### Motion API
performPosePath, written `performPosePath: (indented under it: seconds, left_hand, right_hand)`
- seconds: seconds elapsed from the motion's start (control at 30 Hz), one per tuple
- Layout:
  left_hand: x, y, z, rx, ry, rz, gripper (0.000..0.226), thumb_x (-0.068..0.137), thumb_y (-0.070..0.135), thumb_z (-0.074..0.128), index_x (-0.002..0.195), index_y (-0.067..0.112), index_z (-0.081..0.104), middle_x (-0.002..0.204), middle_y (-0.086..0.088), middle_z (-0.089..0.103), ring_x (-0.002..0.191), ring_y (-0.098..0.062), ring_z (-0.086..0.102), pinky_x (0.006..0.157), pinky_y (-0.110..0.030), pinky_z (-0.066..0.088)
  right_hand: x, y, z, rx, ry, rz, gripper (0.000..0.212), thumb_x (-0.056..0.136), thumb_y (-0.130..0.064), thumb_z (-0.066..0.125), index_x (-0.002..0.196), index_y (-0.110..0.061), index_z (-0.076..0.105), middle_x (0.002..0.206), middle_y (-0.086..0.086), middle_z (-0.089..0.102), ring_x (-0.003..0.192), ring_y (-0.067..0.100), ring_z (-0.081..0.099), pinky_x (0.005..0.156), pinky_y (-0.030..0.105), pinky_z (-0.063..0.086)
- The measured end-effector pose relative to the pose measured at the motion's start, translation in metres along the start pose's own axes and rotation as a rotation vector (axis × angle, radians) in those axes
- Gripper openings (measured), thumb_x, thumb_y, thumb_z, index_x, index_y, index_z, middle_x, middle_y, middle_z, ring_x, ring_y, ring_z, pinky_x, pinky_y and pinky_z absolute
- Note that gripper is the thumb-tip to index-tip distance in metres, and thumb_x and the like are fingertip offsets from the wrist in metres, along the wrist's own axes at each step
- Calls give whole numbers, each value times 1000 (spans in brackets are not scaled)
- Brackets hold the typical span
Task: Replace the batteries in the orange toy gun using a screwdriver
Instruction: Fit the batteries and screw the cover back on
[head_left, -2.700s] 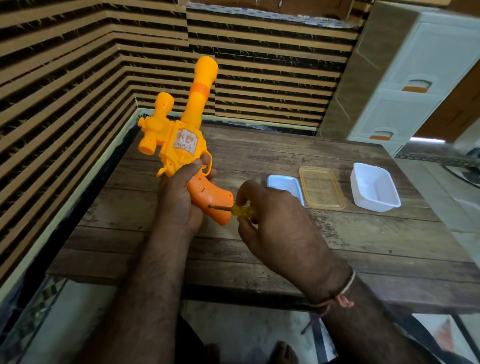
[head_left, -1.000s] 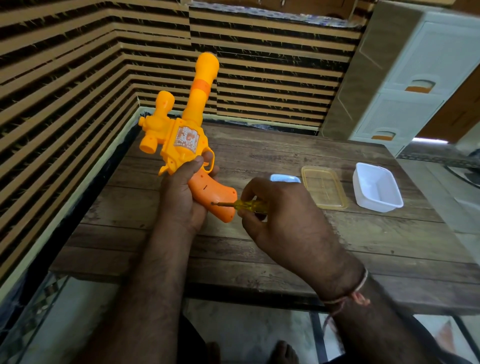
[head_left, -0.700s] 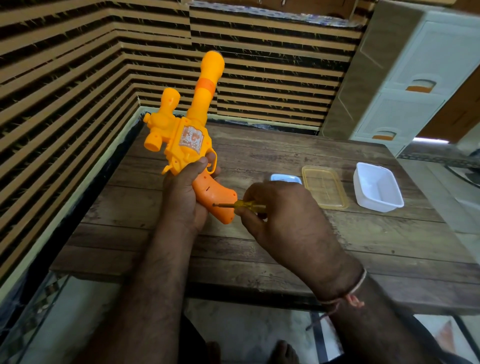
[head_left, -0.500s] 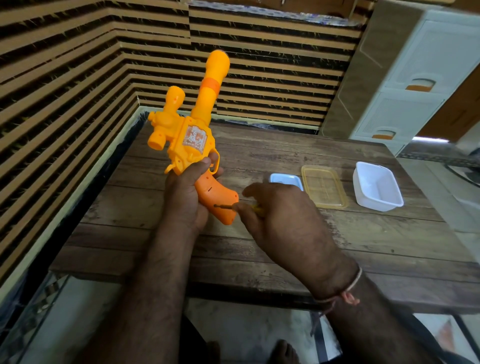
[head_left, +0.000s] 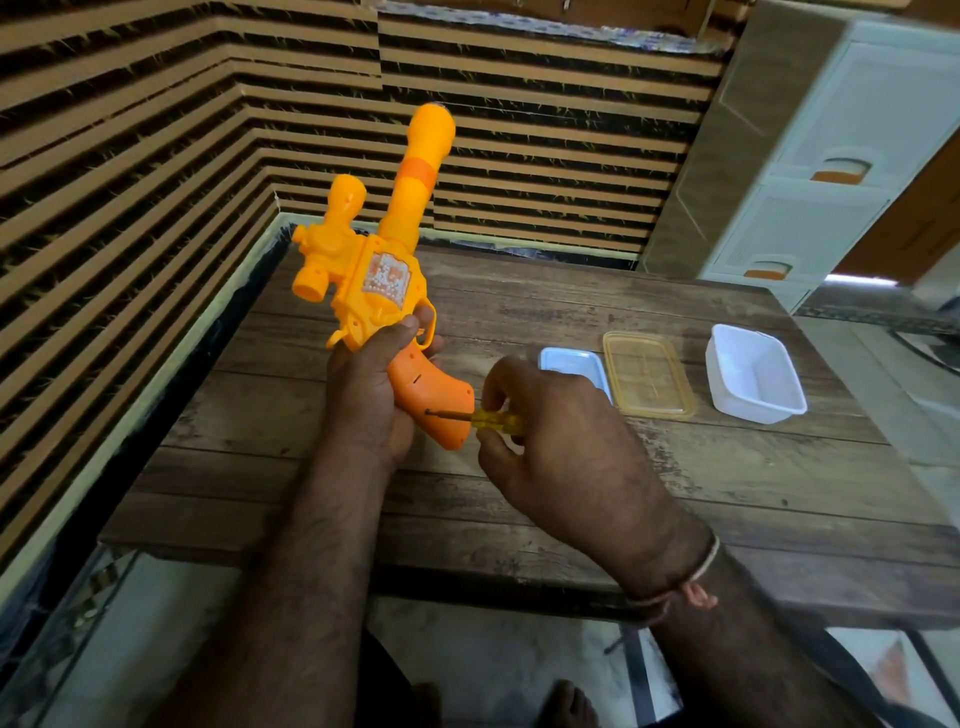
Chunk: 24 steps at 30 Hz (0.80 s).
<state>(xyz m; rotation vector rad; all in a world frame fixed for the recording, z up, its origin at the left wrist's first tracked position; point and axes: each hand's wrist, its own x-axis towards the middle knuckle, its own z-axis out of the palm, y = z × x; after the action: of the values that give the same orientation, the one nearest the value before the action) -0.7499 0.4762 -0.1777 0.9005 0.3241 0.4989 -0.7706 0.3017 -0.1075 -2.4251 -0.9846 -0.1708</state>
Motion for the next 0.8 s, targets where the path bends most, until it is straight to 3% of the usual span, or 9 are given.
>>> performPosePath:
  seconds: [0.07, 0.13, 0.2, 0.3, 0.37, 0.43, 0.53, 0.7, 0.8]
  left_hand:
    - [1, 0, -1, 1, 12, -1, 60, 73, 22, 68, 132, 14, 57, 99, -2, 72, 84, -21, 68, 71, -34, 52]
    - [1, 0, -1, -6, 15, -4, 58, 73, 23, 68, 129, 15, 58, 99, -2, 72, 85, -21, 68, 71, -33, 52]
    - [0, 0, 0, -9, 7, -6, 62, 73, 22, 68, 134, 14, 55, 100, -2, 72, 85, -21, 68, 71, -33, 52]
    - [0, 0, 0, -6, -3, -7, 64, 74, 21, 67, 136, 13, 54, 98, -1, 72, 85, -21, 68, 71, -33, 53]
    - [0, 1, 0, -10, 13, -8, 58, 73, 22, 68, 129, 17, 58, 98, -1, 73, 85, -21, 67, 72, -34, 52]
    - [0, 2, -1, -6, 23, -9, 47, 72, 22, 68, 118, 21, 62, 97, -1, 72, 85, -21, 67, 74, -35, 51]
    - [0, 2, -1, -18, 34, -12, 40, 71, 22, 68, 111, 23, 64, 95, -1, 72, 86, -21, 66, 75, -35, 52]
    - [1, 1, 0, -11, 18, 2, 58, 71, 21, 68, 128, 17, 59, 98, -2, 72, 88, -22, 67, 72, -33, 53]
    - [1, 0, 0, 3, 24, 9, 58, 72, 21, 69, 129, 17, 58, 102, -4, 72, 91, -23, 67, 72, -33, 53]
  right_hand:
    - [1, 1, 1, -14, 35, 0, 16, 85, -34, 65, 87, -19, 60, 70, -1, 59, 64, 24, 58, 57, 40, 51]
    - [2, 2, 4, -40, 94, 17, 28, 88, -44, 61, 79, -17, 63, 63, -1, 56, 58, 26, 57, 53, 39, 50]
    - [2, 0, 4, -58, 96, 27, 30, 88, -48, 58, 83, -18, 65, 67, 0, 60, 62, 27, 60, 56, 40, 52]
    - [0, 0, 1, -28, 26, 18, 23, 82, -36, 64, 100, -22, 58, 83, 1, 63, 76, 26, 63, 65, 41, 53]
    - [0, 1, 0, -13, -1, 11, 18, 81, -29, 64, 97, -22, 57, 82, 0, 63, 75, 26, 62, 64, 41, 52]
    - [1, 2, 0, -27, 16, 15, 13, 84, -34, 63, 89, -22, 61, 76, -1, 63, 70, 25, 62, 61, 41, 52]
    - [2, 2, 3, -106, 53, 24, 32, 88, -49, 57, 78, -20, 64, 67, 1, 60, 63, 27, 60, 55, 38, 51]
    - [-1, -2, -1, -61, -45, 17, 28, 83, -37, 65, 108, -26, 56, 88, -5, 60, 82, 24, 61, 67, 35, 50]
    - [1, 1, -1, -49, 0, -10, 17, 83, -34, 66, 93, -22, 61, 76, -4, 59, 71, 27, 61, 60, 37, 50]
